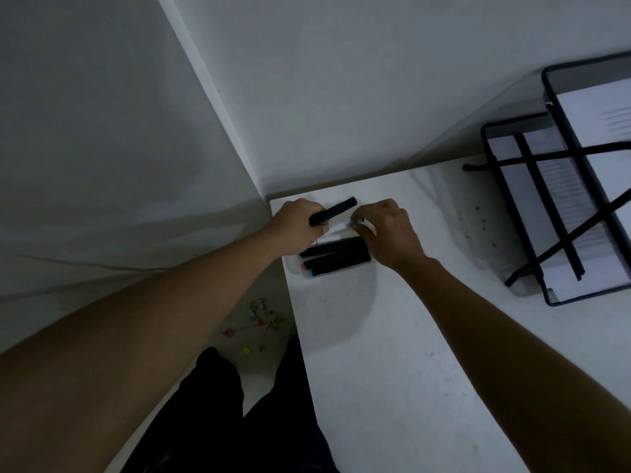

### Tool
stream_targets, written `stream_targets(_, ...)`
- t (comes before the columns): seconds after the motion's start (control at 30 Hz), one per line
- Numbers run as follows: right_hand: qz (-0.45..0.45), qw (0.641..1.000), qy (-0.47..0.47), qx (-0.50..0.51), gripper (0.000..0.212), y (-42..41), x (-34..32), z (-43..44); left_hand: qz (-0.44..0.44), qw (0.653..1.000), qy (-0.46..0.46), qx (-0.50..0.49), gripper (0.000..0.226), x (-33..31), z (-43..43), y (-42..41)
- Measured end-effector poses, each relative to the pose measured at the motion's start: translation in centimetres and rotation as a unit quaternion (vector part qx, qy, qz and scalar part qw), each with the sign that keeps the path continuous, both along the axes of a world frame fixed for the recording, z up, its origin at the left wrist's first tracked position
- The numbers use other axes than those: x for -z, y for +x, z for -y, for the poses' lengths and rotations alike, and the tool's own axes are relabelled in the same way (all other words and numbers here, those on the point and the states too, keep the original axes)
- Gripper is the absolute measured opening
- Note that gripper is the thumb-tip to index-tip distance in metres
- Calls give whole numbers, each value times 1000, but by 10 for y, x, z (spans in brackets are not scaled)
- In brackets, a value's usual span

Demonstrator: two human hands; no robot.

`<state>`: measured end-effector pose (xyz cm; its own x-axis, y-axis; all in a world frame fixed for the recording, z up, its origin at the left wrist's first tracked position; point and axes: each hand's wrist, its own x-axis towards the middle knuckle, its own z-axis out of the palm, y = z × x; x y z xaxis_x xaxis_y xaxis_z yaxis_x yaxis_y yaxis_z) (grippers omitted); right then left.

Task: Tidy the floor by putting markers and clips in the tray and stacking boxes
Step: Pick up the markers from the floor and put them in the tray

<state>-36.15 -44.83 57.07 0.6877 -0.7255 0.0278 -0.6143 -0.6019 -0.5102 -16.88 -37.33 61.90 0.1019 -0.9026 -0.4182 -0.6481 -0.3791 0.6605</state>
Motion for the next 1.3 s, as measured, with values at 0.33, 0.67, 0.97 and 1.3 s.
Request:
stream_targets(0.33,-88,995,-55,2,21,-5,8,-8,92,993,2,71,13,10,3,3)
stream_targets(0.67,40,994,-8,97,37,-5,-4,-16,114,983,-76,120,20,10,15,-8)
stream_targets(0.97,-94,990,-100,0,20,-4,8,-7,190,967,-90,141,32,20,5,7)
stream_targets(1.3,-154,982,-91,-63,28,8,6,-9,362,875,-149,286,52,37,-27,21)
